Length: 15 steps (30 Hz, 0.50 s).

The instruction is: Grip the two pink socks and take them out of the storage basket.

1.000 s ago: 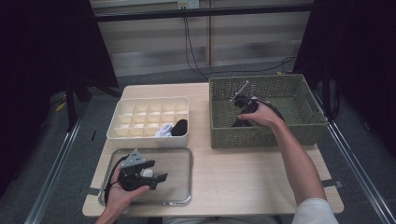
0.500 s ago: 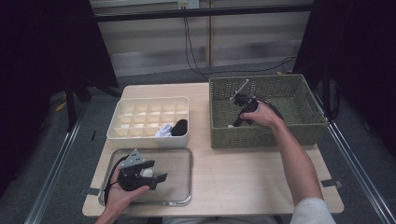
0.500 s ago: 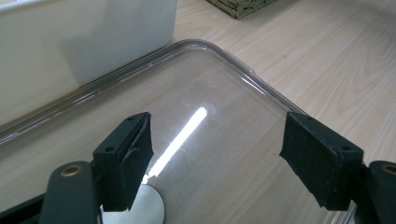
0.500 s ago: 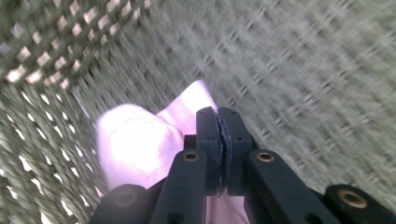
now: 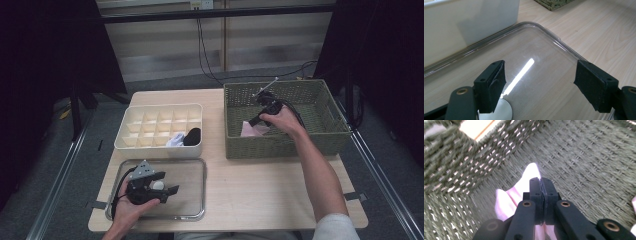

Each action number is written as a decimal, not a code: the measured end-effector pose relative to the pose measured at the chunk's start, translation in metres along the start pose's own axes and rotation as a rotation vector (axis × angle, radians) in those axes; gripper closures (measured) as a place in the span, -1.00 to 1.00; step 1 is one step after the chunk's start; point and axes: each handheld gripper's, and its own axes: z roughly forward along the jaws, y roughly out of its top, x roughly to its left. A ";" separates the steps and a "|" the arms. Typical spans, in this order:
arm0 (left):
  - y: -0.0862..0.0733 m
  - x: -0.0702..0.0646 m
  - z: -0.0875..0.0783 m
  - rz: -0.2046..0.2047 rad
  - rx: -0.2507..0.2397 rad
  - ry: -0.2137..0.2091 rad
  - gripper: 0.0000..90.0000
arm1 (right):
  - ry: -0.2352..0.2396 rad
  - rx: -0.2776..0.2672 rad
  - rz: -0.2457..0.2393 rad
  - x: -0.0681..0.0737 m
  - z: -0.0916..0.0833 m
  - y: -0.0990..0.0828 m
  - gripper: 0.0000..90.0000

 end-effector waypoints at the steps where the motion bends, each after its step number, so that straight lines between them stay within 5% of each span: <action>1: 0.000 0.000 0.000 0.000 0.000 0.001 -0.46 | 0.007 -0.006 0.007 0.000 -0.001 0.000 0.97; 15: -0.001 -0.001 -0.001 -0.004 -0.016 0.004 -0.46 | 0.003 -0.100 0.037 -0.001 -0.016 0.000 0.97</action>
